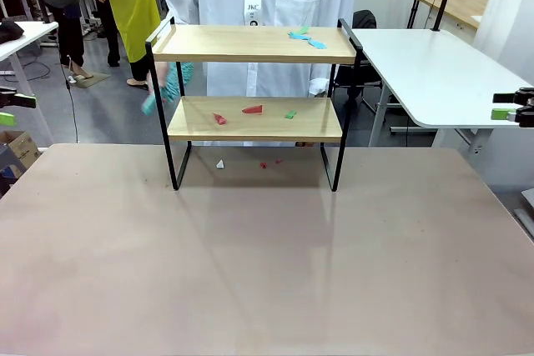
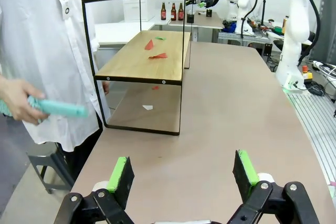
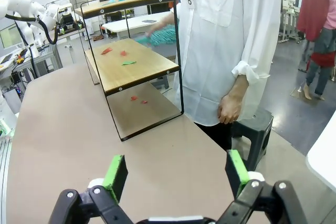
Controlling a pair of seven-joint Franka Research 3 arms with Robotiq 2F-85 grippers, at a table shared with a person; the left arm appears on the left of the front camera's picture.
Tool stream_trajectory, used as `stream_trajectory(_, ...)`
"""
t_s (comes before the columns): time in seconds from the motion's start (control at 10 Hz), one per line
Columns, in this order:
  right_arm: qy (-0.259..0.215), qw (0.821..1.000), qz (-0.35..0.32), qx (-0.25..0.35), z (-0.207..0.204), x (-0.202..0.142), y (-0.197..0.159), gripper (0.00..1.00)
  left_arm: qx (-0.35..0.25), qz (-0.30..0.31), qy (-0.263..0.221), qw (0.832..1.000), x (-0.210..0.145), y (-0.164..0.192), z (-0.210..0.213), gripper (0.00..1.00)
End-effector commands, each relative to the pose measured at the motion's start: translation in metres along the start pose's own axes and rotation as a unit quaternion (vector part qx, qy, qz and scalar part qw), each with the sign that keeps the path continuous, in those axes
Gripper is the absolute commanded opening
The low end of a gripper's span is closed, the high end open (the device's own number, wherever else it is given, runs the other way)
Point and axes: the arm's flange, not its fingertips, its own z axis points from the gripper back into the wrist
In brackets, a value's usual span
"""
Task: Clean the shelf.
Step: Pick up the Duster handed by the human.
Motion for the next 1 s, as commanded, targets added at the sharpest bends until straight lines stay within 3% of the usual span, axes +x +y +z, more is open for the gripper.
stream_trajectory(0.0,0.001,1.0,0.003,0.0,0.0002,0.0022,0.0008,1.0,-0.007,-0.001,0.0,1.0,0.0008,-0.0019,-0.0003,1.0)
stream_trajectory(0.9,0.001,1.0,0.003,0.0,0.0002,0.0022,0.0008,1.0,-0.007,-0.001,0.0,1.0,0.0008,-0.0019,-0.0003,1.0)
